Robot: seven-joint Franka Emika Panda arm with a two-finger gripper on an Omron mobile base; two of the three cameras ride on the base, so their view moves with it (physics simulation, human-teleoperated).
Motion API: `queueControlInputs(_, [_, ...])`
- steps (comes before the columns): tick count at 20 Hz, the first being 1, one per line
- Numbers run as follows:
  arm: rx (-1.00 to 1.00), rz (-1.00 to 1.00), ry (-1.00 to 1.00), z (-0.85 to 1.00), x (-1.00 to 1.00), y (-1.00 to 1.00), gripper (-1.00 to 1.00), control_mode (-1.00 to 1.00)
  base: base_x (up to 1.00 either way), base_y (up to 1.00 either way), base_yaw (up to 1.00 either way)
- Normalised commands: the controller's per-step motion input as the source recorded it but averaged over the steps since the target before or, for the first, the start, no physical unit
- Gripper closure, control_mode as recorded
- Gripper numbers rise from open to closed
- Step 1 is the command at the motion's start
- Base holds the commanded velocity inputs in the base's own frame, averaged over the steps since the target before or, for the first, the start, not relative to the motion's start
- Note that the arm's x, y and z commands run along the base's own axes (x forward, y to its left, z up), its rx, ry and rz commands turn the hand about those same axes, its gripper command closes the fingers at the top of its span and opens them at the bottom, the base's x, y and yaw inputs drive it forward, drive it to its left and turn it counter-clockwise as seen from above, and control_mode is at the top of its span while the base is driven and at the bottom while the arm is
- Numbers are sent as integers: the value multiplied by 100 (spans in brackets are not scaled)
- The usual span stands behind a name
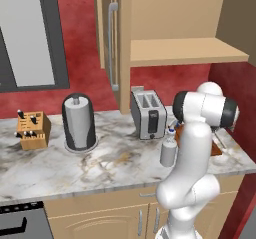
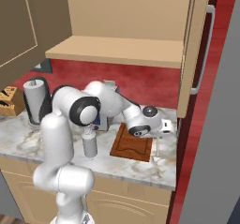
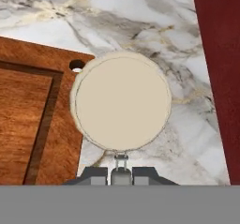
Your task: Grab the spray bottle from the cabinet, then place it next to the cutting board for sanitizing. Then grab the dish brush from the countertop next to the sink and place it next to the cutting board.
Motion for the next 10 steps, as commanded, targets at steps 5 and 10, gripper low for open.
queueControlInputs(5, [0,0,1,-39,22,-10,100,-100,0,0,0])
queueControlInputs(10, [0,0,2,-30,16,15,-100,-100,0,0,0])
